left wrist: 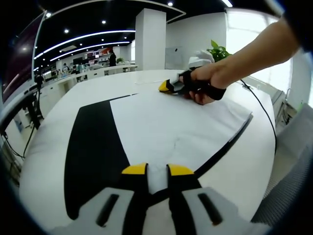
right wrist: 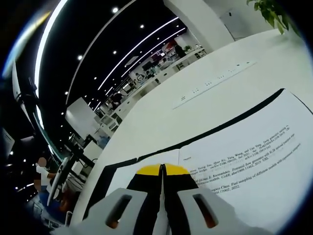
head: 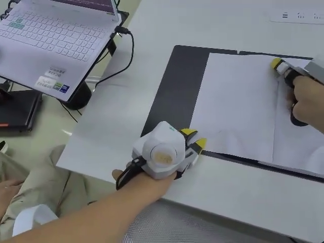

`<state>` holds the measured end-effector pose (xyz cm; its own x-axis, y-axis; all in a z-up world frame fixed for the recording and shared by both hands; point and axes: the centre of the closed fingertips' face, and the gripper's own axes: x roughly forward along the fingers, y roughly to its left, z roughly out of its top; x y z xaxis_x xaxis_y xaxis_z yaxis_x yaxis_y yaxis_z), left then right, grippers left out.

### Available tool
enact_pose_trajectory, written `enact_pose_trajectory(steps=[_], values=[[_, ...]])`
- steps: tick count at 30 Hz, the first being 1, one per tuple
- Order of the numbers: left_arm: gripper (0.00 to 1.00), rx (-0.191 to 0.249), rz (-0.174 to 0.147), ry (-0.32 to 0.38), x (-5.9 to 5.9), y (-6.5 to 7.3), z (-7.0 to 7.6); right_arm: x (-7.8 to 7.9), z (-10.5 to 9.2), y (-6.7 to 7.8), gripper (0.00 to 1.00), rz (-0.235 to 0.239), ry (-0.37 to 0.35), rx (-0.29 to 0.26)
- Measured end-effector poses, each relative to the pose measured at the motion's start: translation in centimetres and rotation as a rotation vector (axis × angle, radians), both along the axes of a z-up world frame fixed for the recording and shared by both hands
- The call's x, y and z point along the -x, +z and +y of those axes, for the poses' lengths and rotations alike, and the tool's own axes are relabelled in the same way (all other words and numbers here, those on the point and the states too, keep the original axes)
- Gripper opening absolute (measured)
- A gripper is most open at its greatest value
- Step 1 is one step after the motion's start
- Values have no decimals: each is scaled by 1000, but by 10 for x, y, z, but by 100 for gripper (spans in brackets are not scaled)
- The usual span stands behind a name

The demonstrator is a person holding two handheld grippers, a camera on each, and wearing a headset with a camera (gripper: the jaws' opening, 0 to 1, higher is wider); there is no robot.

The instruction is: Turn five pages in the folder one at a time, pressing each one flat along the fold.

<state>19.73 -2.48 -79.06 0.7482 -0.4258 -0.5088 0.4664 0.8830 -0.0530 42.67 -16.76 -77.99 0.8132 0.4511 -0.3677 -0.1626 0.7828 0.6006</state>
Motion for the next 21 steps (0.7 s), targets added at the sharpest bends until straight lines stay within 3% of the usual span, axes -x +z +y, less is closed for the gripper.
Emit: enact_pose_trajectory(steps=[6,18,21], values=[[13,-2,-1,0,0,0,0,32,6,3,0,-3,46,-9],[13,0,1,3,0,-1,1,82,4,16,0,25,7,-75],[13,1,2,5,0,-2,1,94,7,18,0,26,22,-68]])
